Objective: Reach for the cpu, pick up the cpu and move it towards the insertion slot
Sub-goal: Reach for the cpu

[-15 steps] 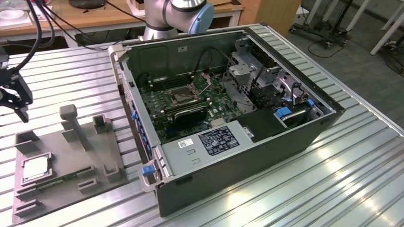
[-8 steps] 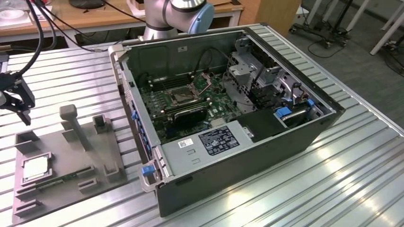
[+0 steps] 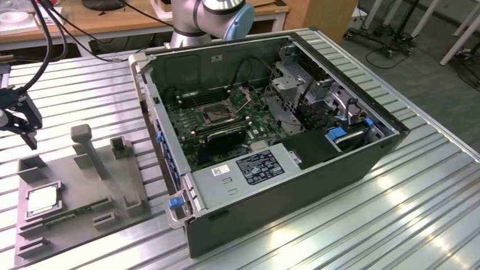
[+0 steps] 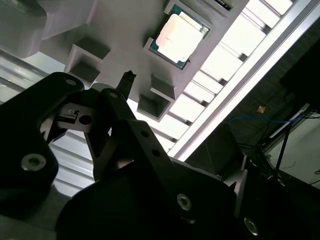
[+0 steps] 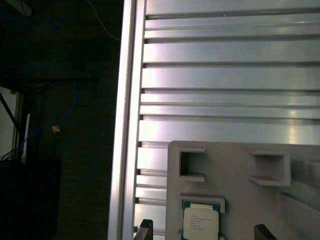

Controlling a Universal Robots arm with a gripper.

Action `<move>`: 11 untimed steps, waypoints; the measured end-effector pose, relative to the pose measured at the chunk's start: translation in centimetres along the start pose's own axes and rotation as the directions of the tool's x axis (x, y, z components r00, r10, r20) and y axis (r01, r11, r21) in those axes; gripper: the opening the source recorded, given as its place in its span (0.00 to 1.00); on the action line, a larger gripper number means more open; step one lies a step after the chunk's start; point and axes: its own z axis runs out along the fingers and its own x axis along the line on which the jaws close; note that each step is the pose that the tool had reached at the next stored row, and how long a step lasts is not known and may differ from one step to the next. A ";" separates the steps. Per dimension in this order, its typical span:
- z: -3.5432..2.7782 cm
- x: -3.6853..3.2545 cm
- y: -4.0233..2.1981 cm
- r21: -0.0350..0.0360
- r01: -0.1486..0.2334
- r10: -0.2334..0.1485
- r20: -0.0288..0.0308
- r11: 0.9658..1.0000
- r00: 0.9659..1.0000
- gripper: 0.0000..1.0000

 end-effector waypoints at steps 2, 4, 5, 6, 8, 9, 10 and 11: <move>0.15 0.00 0.00 0.000 0.000 0.000 0.000 1.000 1.000 0.84; 0.29 0.00 -0.01 0.000 0.000 0.000 0.000 1.000 1.000 0.84; 0.35 0.00 -0.01 0.000 0.000 0.000 0.000 1.000 1.000 0.84; 0.41 0.00 -0.02 0.000 0.000 0.000 0.000 1.000 1.000 0.84; 0.52 0.00 -0.02 0.000 0.000 0.000 0.000 1.000 1.000 0.84; 0.59 0.00 -0.02 0.000 0.000 0.000 0.000 1.000 1.000 0.84; 0.64 0.00 -0.02 0.000 0.000 0.000 0.000 1.000 1.000 0.84; 0.69 0.00 -0.03 0.000 0.000 0.000 0.000 1.000 1.000 0.84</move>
